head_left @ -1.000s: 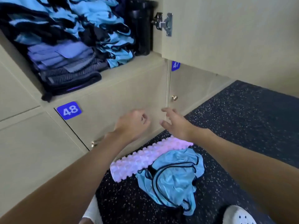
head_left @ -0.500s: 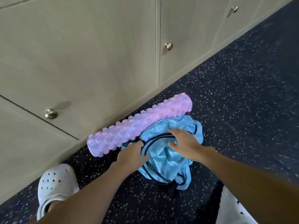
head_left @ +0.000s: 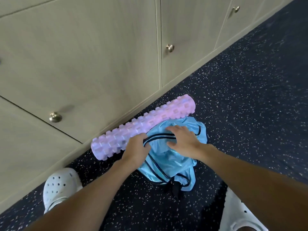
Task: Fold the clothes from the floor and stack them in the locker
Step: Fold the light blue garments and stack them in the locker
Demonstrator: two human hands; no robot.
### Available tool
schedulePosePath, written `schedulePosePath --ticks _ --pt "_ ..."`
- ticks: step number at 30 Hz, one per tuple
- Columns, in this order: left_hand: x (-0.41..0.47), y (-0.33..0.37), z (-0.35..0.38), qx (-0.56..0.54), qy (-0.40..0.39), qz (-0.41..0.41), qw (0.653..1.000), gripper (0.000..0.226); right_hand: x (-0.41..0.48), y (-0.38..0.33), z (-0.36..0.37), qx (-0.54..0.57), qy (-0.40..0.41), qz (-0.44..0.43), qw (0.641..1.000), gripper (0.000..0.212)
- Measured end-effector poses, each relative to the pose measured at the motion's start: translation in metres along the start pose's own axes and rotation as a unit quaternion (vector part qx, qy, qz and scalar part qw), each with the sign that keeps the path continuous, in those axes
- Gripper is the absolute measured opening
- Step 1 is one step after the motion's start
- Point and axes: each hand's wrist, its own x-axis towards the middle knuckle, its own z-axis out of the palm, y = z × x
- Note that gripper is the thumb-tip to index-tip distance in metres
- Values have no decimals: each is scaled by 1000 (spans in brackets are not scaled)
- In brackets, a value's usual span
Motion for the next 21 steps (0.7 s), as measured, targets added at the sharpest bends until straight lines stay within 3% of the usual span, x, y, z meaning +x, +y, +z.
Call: schedulePosePath --ticks 4,5,8,9,16,21 --pt "-3 41 -52 -3 -2 103 995 19 -7 -36 -27 92 33 -29 995 66" --pt "-6 53 -68 0 0 126 992 21 -9 -45 -36 109 41 -43 992 58" --pt "-18 90 -118 10 15 175 984 21 -17 -72 -64 127 68 -82 986 4" --pt "-24 100 -135 16 24 188 982 21 -22 -80 -75 134 79 -90 984 14" --pt "-74 165 -252 59 157 250 954 19 -84 -144 -182 103 124 -157 974 30" --pt "-121 190 -305 52 289 265 918 18 -130 -183 -231 46 181 -204 961 16"
